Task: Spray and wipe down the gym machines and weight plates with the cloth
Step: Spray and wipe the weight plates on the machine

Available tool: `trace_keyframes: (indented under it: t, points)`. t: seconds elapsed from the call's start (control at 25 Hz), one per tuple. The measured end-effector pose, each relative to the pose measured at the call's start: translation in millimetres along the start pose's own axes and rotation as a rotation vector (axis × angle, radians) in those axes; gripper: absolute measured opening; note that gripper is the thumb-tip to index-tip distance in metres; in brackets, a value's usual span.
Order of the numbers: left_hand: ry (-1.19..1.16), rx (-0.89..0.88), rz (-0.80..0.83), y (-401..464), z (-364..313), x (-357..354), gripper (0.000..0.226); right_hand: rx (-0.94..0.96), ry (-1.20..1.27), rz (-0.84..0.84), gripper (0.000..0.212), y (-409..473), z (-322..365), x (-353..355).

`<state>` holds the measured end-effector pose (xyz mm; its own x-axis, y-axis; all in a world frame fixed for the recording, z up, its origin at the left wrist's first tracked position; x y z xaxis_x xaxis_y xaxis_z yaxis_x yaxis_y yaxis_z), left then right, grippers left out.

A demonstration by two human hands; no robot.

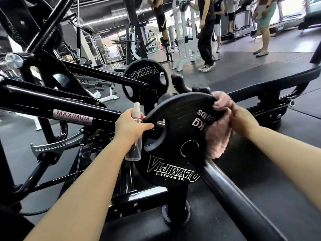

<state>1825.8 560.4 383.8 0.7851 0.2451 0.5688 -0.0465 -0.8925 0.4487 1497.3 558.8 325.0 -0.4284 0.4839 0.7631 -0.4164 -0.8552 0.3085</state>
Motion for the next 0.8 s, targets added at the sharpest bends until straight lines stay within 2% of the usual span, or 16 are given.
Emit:
trace_keyframes:
  t: [0.04, 0.08, 0.12, 0.2, 0.24, 0.32, 0.4, 0.52, 0.6, 0.68, 0.8]
  points:
    - [0.000, 0.001, 0.008, 2, -1, -1, 0.034, -0.141, 0.005, 0.127, 0.037, 0, -23, -6]
    - [0.002, 0.005, 0.013, 3, 0, 0, 0.034, -0.207, 0.074, 0.167, 0.040, 0, -28, -10]
    - [-0.001, 0.008, 0.016, 4, 0, 0, 0.034, -0.196, 0.200, 0.121, 0.042, 3, -18, -11]
    - [-0.008, 0.012, 0.021, 4, 1, -2, 0.035, -0.061, 0.328, -0.063, 0.047, 1, 27, -6]
    - [-0.004, 0.014, 0.022, 3, 2, -2, 0.035, 0.016, 0.314, -0.141, 0.050, -4, 54, -4]
    - [-0.009, 0.037, 0.018, 3, 7, -2, 0.035, 0.130, 0.232, -0.195, 0.055, -17, 91, -10]
    - [-0.023, 0.060, 0.006, 2, 13, -1, 0.036, 0.332, 0.103, -0.263, 0.055, -36, 116, -19]
    - [-0.029, 0.059, -0.011, 1, 19, 2, 0.036, 0.875, -0.279, -0.360, 0.054, -75, 134, -51]
    - [-0.033, 0.054, -0.013, -1, 21, 1, 0.036, 1.095, -0.472, -0.423, 0.053, -80, 123, -65]
    - [-0.033, 0.048, -0.020, -1, 22, 2, 0.036, 1.071, -0.532, -0.529, 0.058, -69, 106, -64]
    - [-0.035, 0.037, -0.025, -2, 24, 3, 0.036, 0.887, -0.437, -0.632, 0.073, -58, 61, -61]
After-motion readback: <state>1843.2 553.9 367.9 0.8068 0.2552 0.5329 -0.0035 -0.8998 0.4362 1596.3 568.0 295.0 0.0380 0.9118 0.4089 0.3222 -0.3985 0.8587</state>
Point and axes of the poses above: each hand's wrist, its own y-axis towards the middle knuckle, its own x-axis out of the back of the hand, z = x × y, the point moved 8 cm from there along y, towards the middle knuckle, and after that the axes turned 14 degrees about -x, right-handed, at the moved point
